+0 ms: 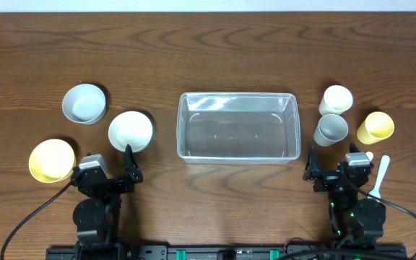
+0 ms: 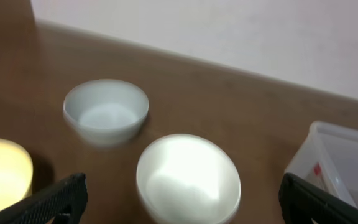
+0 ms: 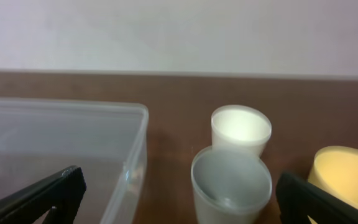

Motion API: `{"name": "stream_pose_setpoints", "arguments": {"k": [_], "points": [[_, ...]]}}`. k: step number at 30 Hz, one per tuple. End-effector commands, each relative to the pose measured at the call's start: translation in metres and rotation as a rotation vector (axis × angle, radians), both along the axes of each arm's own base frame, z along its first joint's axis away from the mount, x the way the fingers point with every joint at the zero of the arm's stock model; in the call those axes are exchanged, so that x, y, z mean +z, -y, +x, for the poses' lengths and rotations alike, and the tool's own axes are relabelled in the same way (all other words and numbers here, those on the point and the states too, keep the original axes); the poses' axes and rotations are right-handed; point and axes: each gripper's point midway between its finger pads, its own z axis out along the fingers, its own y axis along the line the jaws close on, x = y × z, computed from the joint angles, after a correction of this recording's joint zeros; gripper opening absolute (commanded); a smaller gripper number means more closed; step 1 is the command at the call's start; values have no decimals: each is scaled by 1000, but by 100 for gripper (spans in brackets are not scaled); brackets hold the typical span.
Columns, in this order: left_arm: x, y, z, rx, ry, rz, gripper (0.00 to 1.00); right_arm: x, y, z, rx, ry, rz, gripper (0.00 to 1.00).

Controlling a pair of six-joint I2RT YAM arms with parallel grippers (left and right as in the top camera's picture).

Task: Pack container
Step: 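Move the right gripper to the grey cup and lower over it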

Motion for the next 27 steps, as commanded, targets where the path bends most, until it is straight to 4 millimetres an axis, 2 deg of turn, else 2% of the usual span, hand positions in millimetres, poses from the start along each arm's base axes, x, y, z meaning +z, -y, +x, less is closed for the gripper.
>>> {"name": "stream_pose_setpoints", "arguments": {"k": [1, 7, 11, 14, 17, 19, 21, 23, 27], "points": [[39, -1, -6, 17, -4, -45, 98, 20, 0, -2, -7, -38, 35, 99], [78, -1, -6, 21, -188, -54, 98, 57, 14, 2, -85, -219, 18, 99], [95, -1, -3, 24, -374, -63, 98, 76, 22, 10, -117, -459, 16, 99], [102, -1, -6, 28, -529, -70, 98, 80, 28, 11, -140, -685, 15, 99], [107, 0, -9, 28, -658, -78, 98, 78, 32, 12, -154, -883, 12, 99], [106, 0, -11, 29, -722, -81, 98, 76, 28, 20, -130, -965, 29, 99], [102, 0, -12, 30, -765, -82, 98, 66, 24, 25, -106, -1044, 45, 99], [96, 0, -12, 31, -795, -84, 98, 54, 28, 32, -130, -1087, 47, 99], [89, 0, -12, 32, -836, -85, 98, 24, 54, 38, -410, -1186, 202, 99]]}}
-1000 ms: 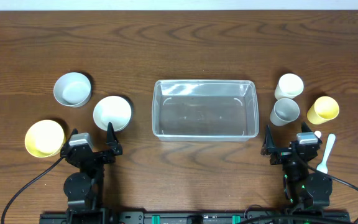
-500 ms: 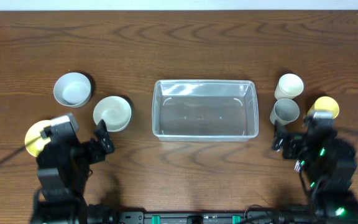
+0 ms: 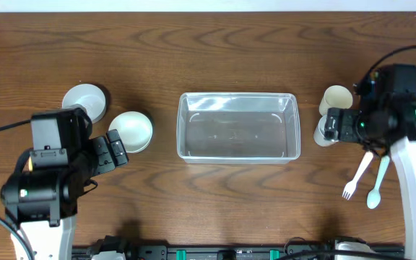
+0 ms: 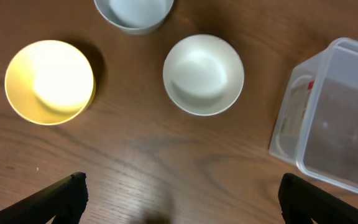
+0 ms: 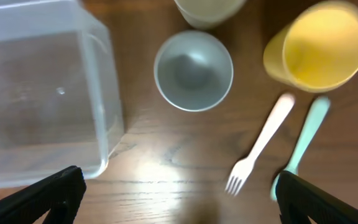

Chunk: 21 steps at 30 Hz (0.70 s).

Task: Pack container
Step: 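Move the right gripper to the grey cup and lower over it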

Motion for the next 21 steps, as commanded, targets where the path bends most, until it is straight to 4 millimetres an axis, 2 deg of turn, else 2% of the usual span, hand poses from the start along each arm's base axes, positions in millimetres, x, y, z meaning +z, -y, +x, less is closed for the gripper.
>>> {"name": "stream_pose_setpoints", "arguments": {"k": [1, 9, 13, 21], "points": [[2, -1, 2, 10, -4, -4, 98, -18, 24, 6, -279, -63, -2, 99], [-1, -1, 4, 11, -20, -4, 98, -80, 31, 23, -379, -231, 12, 99], [-1, -1, 4, 11, -23, -5, 98, -104, 31, 27, -385, -289, 10, 99], [-2, -1, 4, 11, -24, -5, 98, -129, 34, 36, -386, -322, -2, 99]]}}
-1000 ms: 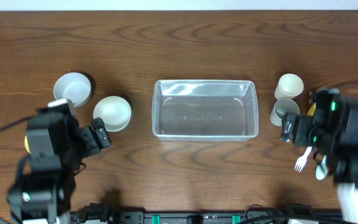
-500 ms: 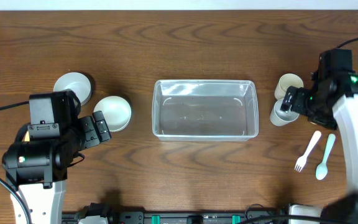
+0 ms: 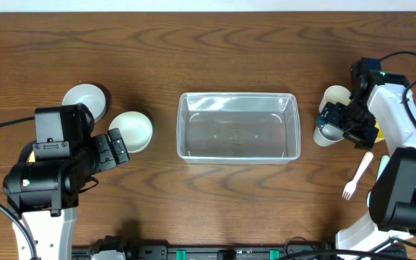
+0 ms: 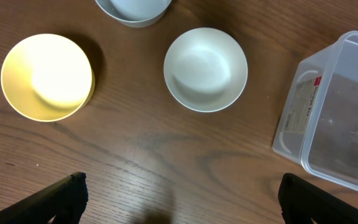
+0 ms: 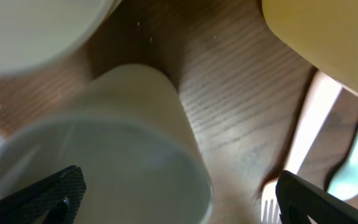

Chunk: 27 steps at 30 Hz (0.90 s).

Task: Pack container
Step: 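Move the right gripper to the grey cup and lower over it, then close the right gripper on the grey cup rim and lift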

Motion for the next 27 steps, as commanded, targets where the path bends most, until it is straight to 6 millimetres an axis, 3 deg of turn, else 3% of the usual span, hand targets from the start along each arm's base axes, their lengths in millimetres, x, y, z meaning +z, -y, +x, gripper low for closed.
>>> {"name": "stream_pose_setpoints", "arguments": {"k": [1, 5, 10, 15, 19, 27], "points": [[4, -1, 1, 11, 8, -3, 98, -4, 7, 4, -23, -1, -33, 99], [4, -1, 1, 11, 8, -3, 98, -6, 11, 7, -22, 3, -51, 95], [4, -1, 1, 11, 8, -3, 98, -6, 14, 9, -21, 11, -67, 69], [4, -1, 1, 11, 8, -3, 98, -6, 14, 11, -21, 19, -69, 61], [4, -1, 1, 11, 8, -3, 98, -6, 15, 14, -14, 31, -73, 47], [4, -1, 1, 11, 8, -3, 98, -6, 16, 22, -3, 64, -77, 39]]}}
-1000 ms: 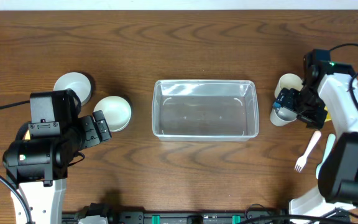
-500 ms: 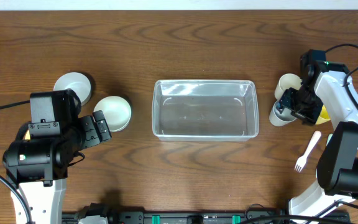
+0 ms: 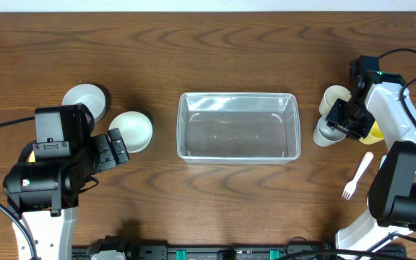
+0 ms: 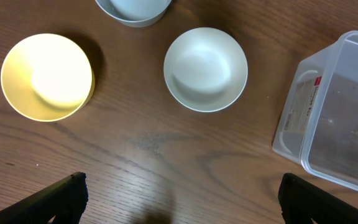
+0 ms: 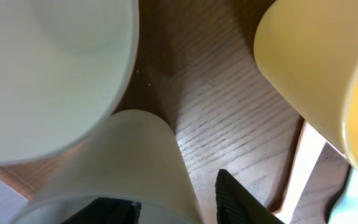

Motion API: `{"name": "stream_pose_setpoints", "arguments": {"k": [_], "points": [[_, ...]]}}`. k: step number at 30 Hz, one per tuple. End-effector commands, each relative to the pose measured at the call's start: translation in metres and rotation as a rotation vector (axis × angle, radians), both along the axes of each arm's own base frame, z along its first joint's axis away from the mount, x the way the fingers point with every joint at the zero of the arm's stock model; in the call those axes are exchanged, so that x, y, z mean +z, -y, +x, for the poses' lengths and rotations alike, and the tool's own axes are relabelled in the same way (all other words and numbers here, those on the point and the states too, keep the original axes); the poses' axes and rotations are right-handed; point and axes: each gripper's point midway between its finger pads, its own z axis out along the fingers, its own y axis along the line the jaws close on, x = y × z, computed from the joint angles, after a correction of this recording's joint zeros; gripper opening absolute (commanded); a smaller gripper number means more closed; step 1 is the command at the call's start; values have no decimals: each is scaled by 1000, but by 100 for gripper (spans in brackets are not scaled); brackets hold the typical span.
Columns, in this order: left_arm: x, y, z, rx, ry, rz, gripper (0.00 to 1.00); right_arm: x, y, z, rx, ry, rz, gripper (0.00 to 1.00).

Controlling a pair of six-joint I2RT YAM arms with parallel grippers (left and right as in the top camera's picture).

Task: Pack container
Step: 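Close the right gripper on the grey cup rim and lift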

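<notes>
The clear plastic container (image 3: 237,128) stands empty at the table's middle. Right of it are a white cup (image 3: 336,97), a grey cup (image 3: 326,133) and a yellow cup (image 5: 328,74). My right gripper (image 5: 173,208) is shut on the grey cup's wall (image 5: 135,162), one finger inside and one outside. On the left, a yellow bowl (image 4: 47,76), a white bowl (image 4: 205,68) and a grey bowl (image 4: 132,7) lie below my left gripper (image 4: 182,199), which hangs open above bare wood with nothing between its fingers.
A pale fork (image 3: 357,177) lies on the wood near the right edge, below the cups. A light green spoon (image 5: 353,193) lies beside it. My left arm hides the yellow bowl in the overhead view.
My right gripper, wide open around the grey cup before, has shut on its wall. The left arm and the bowls have not moved.
Both arms sat folded low at the table's front edge, grippers open. Then each was raised over its own side, left above the bowls, right above the cups. The right gripper then stood low and open at the grey cup, and now grips it.
</notes>
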Motion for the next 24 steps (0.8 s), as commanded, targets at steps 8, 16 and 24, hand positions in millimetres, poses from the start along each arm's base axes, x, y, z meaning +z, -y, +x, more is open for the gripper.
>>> {"name": "stream_pose_setpoints", "arguments": {"k": [8, 16, 24], "points": [[4, -1, 2, 11, 9, -3, 98, 0, 4, 5, 38, 8, -19, 25], [4, -1, 2, 11, 9, -3, 98, -1, 4, 3, 38, 1, -18, 15], [4, -1, 2, 11, 9, -3, 98, -1, 4, -2, 63, -21, -15, 10]]}}
